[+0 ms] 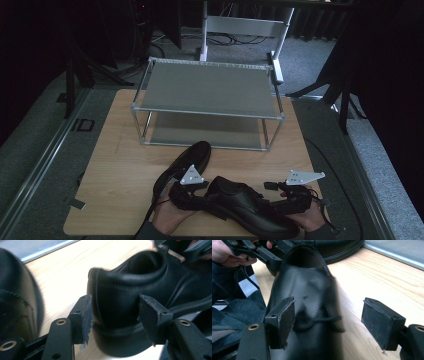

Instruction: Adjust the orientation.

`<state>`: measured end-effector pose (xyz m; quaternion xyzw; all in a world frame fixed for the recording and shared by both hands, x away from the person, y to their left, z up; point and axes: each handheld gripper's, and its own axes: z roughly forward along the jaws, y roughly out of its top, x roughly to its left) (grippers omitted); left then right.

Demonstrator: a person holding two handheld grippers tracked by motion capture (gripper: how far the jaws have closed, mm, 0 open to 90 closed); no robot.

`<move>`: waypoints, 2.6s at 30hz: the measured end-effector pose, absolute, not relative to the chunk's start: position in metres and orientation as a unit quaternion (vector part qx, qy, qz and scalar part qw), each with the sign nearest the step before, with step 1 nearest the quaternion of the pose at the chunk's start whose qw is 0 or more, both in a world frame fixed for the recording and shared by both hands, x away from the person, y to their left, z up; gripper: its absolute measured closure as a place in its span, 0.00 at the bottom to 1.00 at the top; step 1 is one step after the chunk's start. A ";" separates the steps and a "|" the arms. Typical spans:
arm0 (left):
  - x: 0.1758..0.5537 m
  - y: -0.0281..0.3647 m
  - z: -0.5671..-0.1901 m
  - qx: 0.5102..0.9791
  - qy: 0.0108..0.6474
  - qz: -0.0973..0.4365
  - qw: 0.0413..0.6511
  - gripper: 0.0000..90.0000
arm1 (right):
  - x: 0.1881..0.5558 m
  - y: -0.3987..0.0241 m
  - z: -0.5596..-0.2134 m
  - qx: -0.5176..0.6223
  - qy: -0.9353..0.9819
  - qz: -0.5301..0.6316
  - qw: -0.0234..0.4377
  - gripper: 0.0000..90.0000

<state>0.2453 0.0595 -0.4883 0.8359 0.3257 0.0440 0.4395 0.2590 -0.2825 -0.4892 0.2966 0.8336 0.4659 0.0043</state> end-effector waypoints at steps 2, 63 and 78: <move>0.244 0.060 -0.488 0.839 0.321 0.045 0.438 0.50 | 0.259 -0.280 -0.490 0.294 0.832 0.470 -0.003 0.29; 0.248 0.106 -0.454 0.774 0.403 0.180 0.454 0.57 | 0.239 -0.278 -0.507 0.271 0.843 0.464 0.033 0.58; 0.246 0.190 -0.452 0.738 0.463 0.243 0.426 0.58 | 0.231 -0.281 -0.533 0.280 0.878 0.389 0.006 0.69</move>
